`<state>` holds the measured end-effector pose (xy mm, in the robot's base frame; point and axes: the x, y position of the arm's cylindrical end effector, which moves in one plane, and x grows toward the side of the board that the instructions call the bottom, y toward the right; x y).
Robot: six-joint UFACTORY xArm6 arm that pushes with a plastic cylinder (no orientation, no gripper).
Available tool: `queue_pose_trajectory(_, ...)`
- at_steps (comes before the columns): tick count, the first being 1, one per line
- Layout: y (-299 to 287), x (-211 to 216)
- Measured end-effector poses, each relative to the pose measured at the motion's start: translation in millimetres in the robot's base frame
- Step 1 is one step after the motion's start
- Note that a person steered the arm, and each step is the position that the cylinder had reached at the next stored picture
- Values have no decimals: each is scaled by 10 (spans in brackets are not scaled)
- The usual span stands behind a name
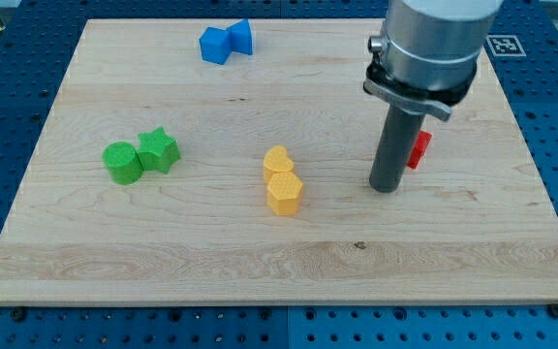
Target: Push the red star towards top right
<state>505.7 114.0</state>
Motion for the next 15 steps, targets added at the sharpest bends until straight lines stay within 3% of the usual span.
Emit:
queue_pose_trajectory(2,190,-13)
queue_pose_trajectory(7,360,-937)
queue_pose_trajectory(11,360,-1921)
queue_pose_trajectory(15,134,-1937)
